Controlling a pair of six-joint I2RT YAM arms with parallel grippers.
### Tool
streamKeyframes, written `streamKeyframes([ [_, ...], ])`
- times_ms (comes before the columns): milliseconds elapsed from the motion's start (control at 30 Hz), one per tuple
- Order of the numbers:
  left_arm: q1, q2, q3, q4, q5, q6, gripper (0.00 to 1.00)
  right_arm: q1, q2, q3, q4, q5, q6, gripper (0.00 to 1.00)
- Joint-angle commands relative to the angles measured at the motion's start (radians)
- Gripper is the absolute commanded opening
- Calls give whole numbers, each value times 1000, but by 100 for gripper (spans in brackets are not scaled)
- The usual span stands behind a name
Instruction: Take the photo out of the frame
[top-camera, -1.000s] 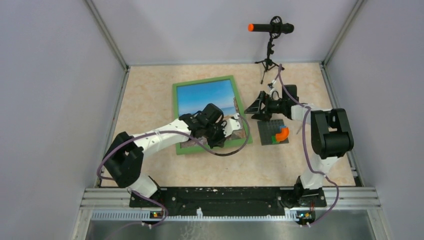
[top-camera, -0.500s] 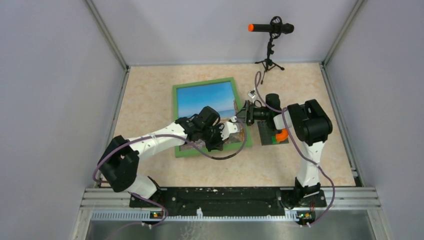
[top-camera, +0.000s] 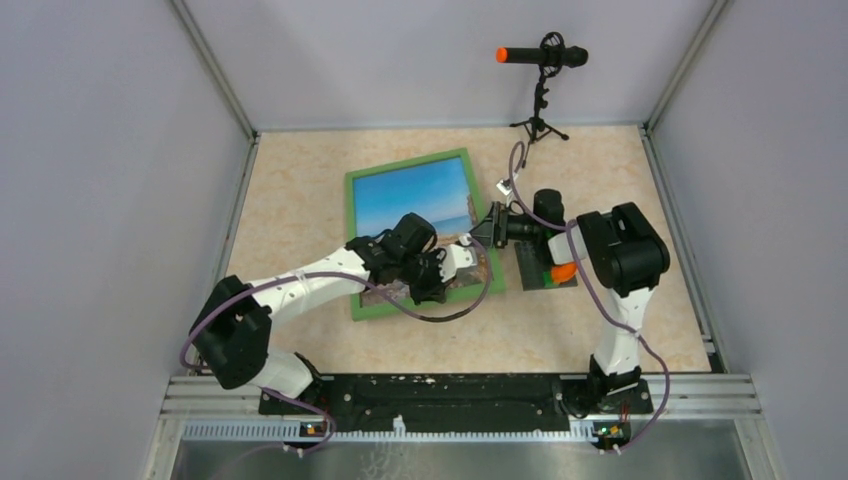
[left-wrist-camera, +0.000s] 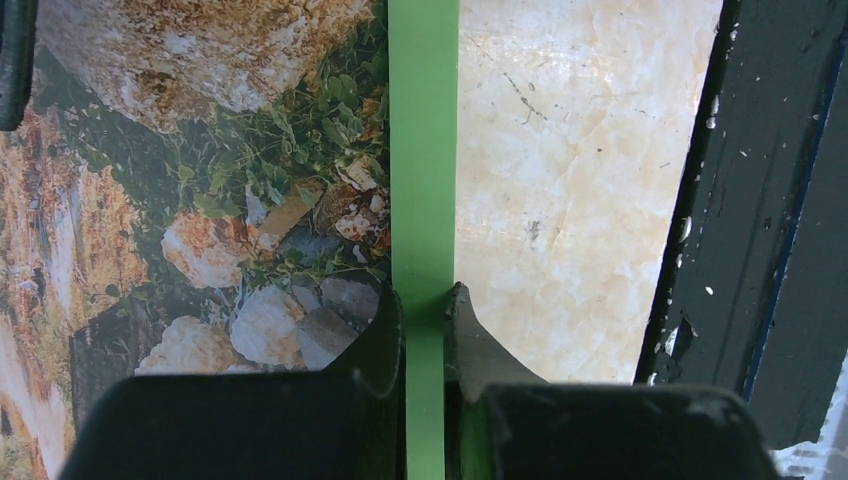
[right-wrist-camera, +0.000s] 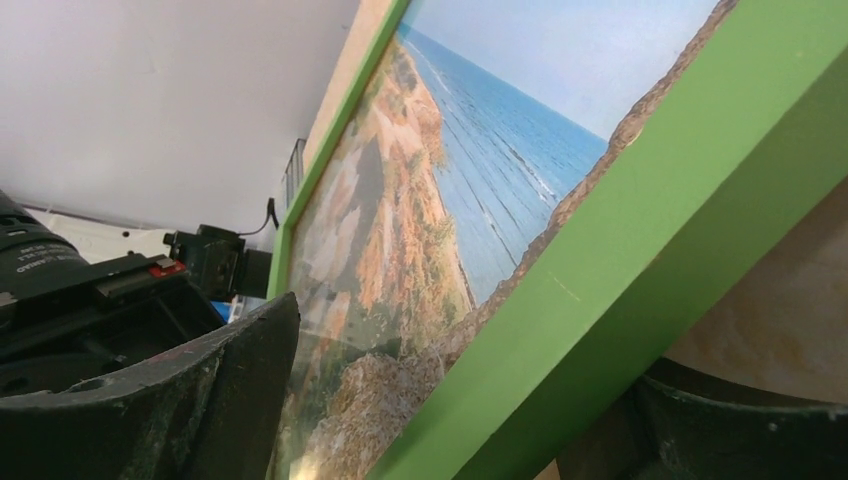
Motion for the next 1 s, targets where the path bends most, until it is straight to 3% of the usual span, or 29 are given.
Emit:
streamKeyframes([
  [0,-4,-60,-5,66,56,12,0,21,-115,-3,39,-34,-13,83],
  [333,-3,-92,-35,55,25,38,0,21,-184,-43,-34,-34,-13,83],
  [633,-5,-87,-71,8,-42,96,0,27,-182,-104,138,-34,-13,83],
  [667,-6,-86,-65,-3,-45,101,0,33,-179,-106,149,-34,-13,91],
  [700,-9,-87,-56,-11,-48,105,0,37,-178,-109,151,516,-13,61],
  [733,-12,-94,-49,-14,-54,111,0,41,-180,-113,141,-52,-13,57],
  [767,-21,-104,-41,-13,-58,117,0,45,-184,-115,117,-122,-13,57],
  [800,-28,-119,-30,-9,-68,121,0,49,-191,-117,77,-127,223,59],
  [833,-35,-130,-22,-6,-73,124,0,52,-198,-118,32,-123,749,61],
  [967,-60,-156,-21,-9,-89,152,0,54,-207,-106,15,-119,848,58],
])
